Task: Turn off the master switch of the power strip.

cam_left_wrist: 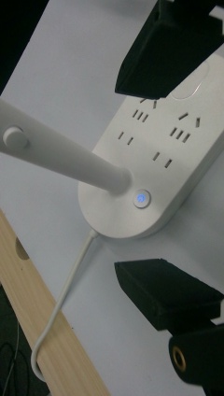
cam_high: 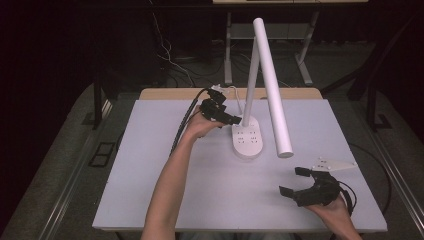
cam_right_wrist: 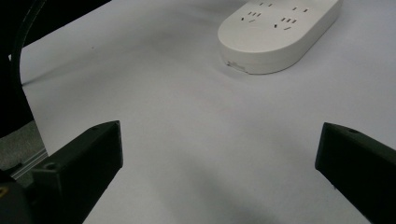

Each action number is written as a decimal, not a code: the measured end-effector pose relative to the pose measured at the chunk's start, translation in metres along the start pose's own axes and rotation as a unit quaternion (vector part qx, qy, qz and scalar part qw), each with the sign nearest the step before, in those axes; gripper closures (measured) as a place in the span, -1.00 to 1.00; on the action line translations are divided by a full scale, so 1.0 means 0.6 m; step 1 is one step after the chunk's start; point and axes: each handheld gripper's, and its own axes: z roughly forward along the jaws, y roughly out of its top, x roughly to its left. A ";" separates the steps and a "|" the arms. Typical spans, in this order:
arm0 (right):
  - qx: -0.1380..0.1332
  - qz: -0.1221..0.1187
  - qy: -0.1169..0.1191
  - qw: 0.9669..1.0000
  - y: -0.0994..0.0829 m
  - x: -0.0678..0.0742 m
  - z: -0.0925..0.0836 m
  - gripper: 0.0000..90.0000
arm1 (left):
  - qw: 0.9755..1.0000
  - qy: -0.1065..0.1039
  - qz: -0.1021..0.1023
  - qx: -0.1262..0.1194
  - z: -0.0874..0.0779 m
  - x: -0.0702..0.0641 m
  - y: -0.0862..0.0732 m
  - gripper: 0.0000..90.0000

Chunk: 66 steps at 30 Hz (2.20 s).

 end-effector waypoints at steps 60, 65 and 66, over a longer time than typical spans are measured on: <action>0.004 0.004 -0.005 1.000 -0.006 -0.007 -0.003 -1.00 | 0.991 -0.051 -0.120 0.005 0.083 0.032 -0.041 0.98; 0.003 0.004 -0.005 1.000 -0.006 -0.006 -0.005 -1.00 | 0.987 -0.063 -0.145 -0.006 0.090 0.037 -0.044 0.99; 0.002 0.005 -0.006 1.000 -0.007 -0.006 -0.006 -1.00 | 0.988 -0.061 -0.144 -0.004 0.091 0.036 -0.045 0.99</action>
